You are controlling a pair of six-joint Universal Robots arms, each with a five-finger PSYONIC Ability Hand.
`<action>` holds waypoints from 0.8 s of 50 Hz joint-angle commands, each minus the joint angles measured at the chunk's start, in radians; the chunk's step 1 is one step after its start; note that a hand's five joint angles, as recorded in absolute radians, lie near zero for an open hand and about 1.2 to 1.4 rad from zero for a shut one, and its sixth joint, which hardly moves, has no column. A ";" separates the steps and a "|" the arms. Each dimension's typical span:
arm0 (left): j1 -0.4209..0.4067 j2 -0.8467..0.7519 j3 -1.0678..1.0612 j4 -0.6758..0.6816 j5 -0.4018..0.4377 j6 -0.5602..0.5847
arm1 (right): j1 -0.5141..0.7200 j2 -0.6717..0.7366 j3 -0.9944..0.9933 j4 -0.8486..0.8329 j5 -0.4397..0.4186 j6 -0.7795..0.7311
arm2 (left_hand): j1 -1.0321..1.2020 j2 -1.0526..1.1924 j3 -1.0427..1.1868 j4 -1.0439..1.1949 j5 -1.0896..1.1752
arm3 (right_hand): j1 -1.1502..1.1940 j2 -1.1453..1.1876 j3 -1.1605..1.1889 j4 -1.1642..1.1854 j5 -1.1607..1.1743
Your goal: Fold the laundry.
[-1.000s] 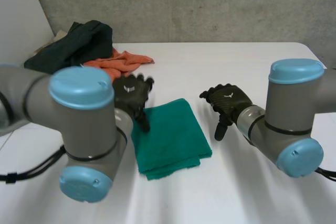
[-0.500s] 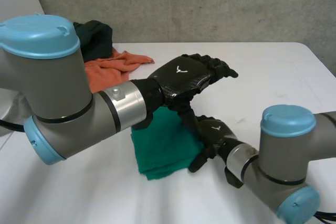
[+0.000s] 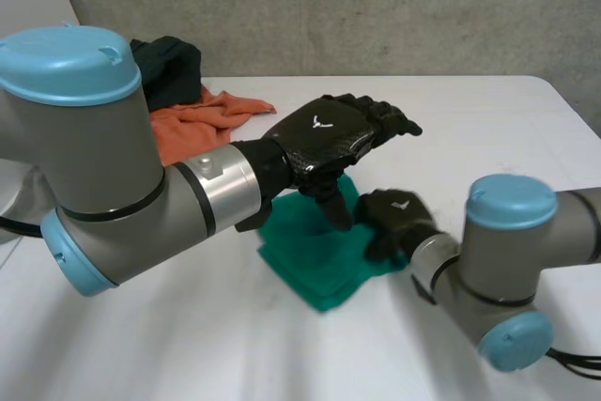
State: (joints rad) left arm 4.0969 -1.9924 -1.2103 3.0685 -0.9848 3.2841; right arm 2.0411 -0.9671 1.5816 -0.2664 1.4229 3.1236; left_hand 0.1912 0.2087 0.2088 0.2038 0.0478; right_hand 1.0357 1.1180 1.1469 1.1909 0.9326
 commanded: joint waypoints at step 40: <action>-0.070 0.017 0.061 0.001 -0.028 -0.035 | -0.644 0.680 -1.247 0.243 0.154 -0.048 | -0.016 -0.033 -0.033 -0.028 -0.047 | -0.861 -0.943 -0.972 -1.016 -0.933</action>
State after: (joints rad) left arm 4.0324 -1.9751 -1.1475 3.0695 -1.0123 3.2500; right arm 1.4114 -0.2802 0.3231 -0.0581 1.5822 3.0784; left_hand 0.1912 0.2087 0.2088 0.2038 0.0478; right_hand 0.6830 0.7308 0.7764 0.8346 0.5825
